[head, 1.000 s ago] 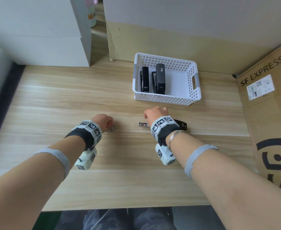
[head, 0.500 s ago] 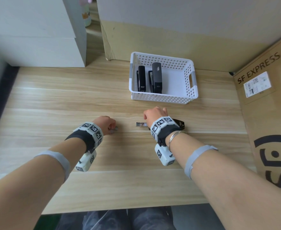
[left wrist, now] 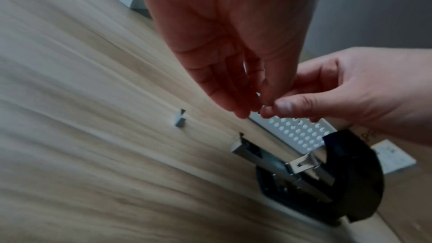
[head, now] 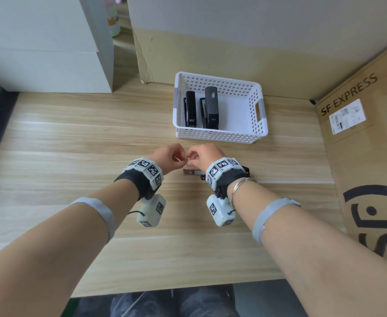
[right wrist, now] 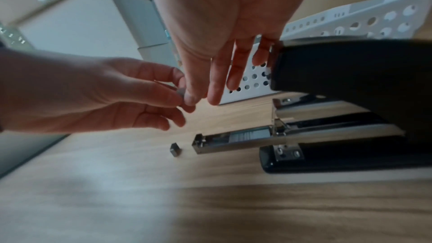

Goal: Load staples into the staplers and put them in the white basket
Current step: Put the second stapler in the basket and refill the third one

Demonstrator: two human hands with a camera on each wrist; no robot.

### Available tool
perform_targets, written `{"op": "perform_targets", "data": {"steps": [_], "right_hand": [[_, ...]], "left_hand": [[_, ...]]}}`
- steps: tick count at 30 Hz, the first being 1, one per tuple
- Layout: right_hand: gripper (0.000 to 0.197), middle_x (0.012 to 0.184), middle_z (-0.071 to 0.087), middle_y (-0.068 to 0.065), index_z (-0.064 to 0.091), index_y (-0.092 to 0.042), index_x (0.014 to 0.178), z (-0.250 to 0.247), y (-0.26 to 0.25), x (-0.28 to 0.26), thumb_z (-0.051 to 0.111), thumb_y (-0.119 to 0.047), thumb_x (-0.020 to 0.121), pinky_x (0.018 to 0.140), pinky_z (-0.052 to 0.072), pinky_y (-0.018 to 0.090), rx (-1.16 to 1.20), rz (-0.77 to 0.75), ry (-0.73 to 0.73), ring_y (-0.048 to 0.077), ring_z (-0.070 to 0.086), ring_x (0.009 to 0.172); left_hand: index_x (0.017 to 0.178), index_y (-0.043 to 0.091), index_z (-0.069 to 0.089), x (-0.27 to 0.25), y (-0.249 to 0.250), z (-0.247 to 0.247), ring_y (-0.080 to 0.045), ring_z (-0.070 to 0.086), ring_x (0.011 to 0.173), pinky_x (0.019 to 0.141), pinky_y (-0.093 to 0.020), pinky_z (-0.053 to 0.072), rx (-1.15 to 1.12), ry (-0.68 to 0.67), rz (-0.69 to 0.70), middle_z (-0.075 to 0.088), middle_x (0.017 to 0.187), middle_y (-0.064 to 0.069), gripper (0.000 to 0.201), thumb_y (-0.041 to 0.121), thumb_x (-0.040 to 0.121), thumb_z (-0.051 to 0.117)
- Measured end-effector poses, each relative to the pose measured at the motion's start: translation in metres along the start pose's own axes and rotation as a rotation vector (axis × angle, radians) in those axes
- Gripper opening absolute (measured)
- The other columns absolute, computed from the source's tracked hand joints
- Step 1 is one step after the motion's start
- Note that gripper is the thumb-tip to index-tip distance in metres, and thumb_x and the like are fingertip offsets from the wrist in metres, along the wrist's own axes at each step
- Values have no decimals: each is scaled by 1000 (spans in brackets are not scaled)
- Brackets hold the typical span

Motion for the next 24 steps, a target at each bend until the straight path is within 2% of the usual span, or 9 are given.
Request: {"op": "perform_targets", "data": {"steps": [3,4,6,8,10,12,14,17,24], "right_hand": [[15,99,74,-7,71,-25,97,-2,3,-1,71,-29,83,84,54,30,61,21,5,13,67,93],[14,98,74,-7,72,-26,96,-3,5,-2,71,-30,83,83,55,29,63,28,13,13,67,92],[13,99,73,-8,72,-28,96,-2,6,-4,68,-33,85,84,54,28,-26,13,1,14,66,97],[16,104,71,-8,72,-30,100,4,4,-6,63,-34,88,93,45,31,-194,-38,-43,15,59,108],[17,107,70,-7,72,-31,102,9,2,-7,59,-35,90,101,35,34,-308,-75,-60,16,52,117],[19,109,68,-4,71,-31,103,14,3,-5,57,-35,92,105,31,36,-352,-73,-75,17,48,121],[20,112,67,-2,71,-31,105,19,3,-4,57,-35,92,107,28,37,-367,-66,-90,17,46,124],[20,111,68,-4,71,-30,105,23,1,-2,56,-34,93,106,28,37,-410,-84,-89,16,46,122],[20,109,67,-3,70,-26,106,27,-4,7,59,-34,91,102,29,36,-490,-76,-136,17,48,119]], "left_hand": [[71,27,48,4,-1,3,-10,62,65,55,-10,47,-132,6,-45,65,71,6,28,7,82,65],[71,25,49,5,-4,3,-9,61,63,51,-8,46,-133,8,-61,65,70,6,26,7,82,66],[76,18,54,5,-8,2,-13,61,69,60,-14,50,-43,25,-77,67,78,2,18,8,80,68],[91,10,60,4,-16,-3,-16,56,79,73,-23,47,150,57,-81,65,94,-2,16,9,79,69],[104,7,60,4,-27,-6,-19,53,83,78,-26,42,276,72,-109,61,105,-8,27,9,79,69],[109,8,60,3,-37,-8,-20,51,84,78,-27,42,330,80,-137,58,113,-12,30,9,79,66],[111,10,60,2,-42,-7,-19,50,84,81,-28,43,357,71,-156,56,116,-12,31,8,80,64],[110,10,61,2,-47,-3,-27,61,96,88,-31,47,376,47,-165,56,117,-13,30,6,80,62],[106,6,63,4,-46,0,-33,60,100,87,-32,46,408,40,-156,57,112,-16,25,6,82,59]]}}
Point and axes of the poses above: each hand's wrist, its own x-axis towards the middle knuckle, its own z-axis out of the palm, y = z × x, the point moved 6 cm from there along x, towards the middle knuckle
